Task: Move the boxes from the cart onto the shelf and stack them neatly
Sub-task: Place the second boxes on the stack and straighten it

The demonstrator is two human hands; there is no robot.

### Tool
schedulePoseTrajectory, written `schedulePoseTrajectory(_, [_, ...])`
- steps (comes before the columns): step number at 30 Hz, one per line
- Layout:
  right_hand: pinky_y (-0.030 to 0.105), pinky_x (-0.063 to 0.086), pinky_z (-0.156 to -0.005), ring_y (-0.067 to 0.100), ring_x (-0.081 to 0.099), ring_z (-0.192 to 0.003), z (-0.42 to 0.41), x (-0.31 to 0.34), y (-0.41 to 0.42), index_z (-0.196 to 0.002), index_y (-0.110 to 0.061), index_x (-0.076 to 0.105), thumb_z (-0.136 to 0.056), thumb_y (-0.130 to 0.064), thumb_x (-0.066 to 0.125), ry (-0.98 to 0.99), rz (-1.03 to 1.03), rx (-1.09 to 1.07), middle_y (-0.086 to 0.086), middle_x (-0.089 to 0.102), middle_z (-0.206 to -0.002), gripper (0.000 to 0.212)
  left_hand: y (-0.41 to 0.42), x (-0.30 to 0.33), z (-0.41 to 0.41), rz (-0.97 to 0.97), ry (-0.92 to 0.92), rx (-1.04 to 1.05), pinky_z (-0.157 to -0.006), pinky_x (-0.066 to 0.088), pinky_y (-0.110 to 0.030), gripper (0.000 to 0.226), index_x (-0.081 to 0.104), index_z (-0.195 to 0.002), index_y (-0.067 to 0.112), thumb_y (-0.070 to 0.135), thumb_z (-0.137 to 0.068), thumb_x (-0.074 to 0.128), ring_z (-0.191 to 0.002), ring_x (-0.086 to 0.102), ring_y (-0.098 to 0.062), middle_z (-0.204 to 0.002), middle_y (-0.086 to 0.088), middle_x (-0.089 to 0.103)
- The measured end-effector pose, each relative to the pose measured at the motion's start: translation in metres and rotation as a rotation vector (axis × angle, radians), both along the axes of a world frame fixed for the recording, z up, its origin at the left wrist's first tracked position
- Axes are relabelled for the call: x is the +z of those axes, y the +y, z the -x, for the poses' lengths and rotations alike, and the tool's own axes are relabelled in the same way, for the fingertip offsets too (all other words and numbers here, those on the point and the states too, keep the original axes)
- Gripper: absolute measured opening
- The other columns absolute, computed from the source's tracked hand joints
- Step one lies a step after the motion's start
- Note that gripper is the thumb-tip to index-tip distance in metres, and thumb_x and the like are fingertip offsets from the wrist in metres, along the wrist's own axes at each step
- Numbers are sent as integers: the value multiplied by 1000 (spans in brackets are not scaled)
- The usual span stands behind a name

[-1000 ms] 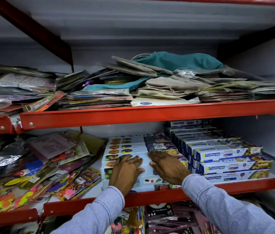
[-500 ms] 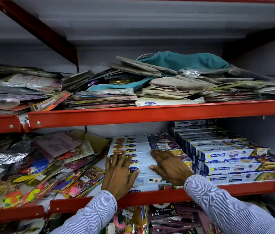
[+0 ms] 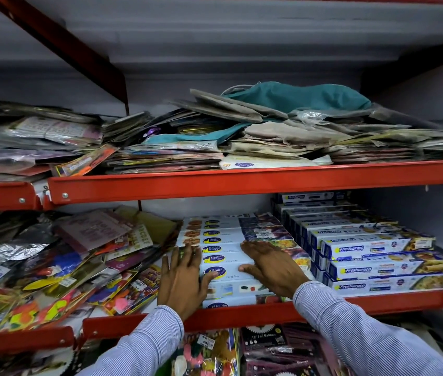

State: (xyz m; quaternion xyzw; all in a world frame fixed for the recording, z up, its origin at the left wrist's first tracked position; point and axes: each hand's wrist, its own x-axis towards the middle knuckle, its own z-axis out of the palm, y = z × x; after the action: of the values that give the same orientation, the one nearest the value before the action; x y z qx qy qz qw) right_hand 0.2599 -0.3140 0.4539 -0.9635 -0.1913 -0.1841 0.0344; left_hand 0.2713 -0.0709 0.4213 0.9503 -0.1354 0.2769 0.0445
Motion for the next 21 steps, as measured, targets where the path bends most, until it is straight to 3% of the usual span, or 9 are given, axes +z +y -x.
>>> schedulePoseTrajectory(4, [34,27,-121,20,35,-146,-2,-5,3,-152,-20,31,-96,-66,30,-38,-21,-28,1,37,-159,72,-11,1,7,-84,-75,-51,-115,24,-63,60,41,-146,13,49,-98,38,-145,28,-38,-155,-12,40])
schedulePoseTrajectory(7, [37,13,-127,18,22,-152,-3,-14,6,-156,-21,22,-98,-64,22,-96,16,-37,-1,23,-164,72,-24,-1,10,-137,-150,-140,-114,22,-65,57,38,-147,9,38,-98,36,-147,22,-40,-158,-16,32])
schedulePoseTrajectory(10, [44,4,-125,18,9,-155,1,-34,6,-157,-18,13,-102,-56,19,-278,19,-88,-2,5,-166,67,-32,-8,10,-184,-220,-185,-115,11,-64,62,23,-153,6,40,-101,28,-149,5,-43,-163,-20,12])
schedulePoseTrajectory(13, [51,8,-122,22,9,-155,5,-56,2,-157,-13,11,-102,-45,27,-360,-25,-155,5,7,-167,65,-34,-18,4,-183,-252,-211,-116,2,-66,67,11,-155,7,42,-101,32,-150,-1,-44,-164,-21,0])
schedulePoseTrajectory(21, [54,6,-123,23,6,-155,-7,-74,-10,-157,-12,11,-101,-46,22,-390,-15,-234,6,6,-168,66,-28,-34,-15,-204,-264,-174,-117,-8,-66,74,10,-155,6,52,-98,26,-149,0,-44,-164,-20,-4])
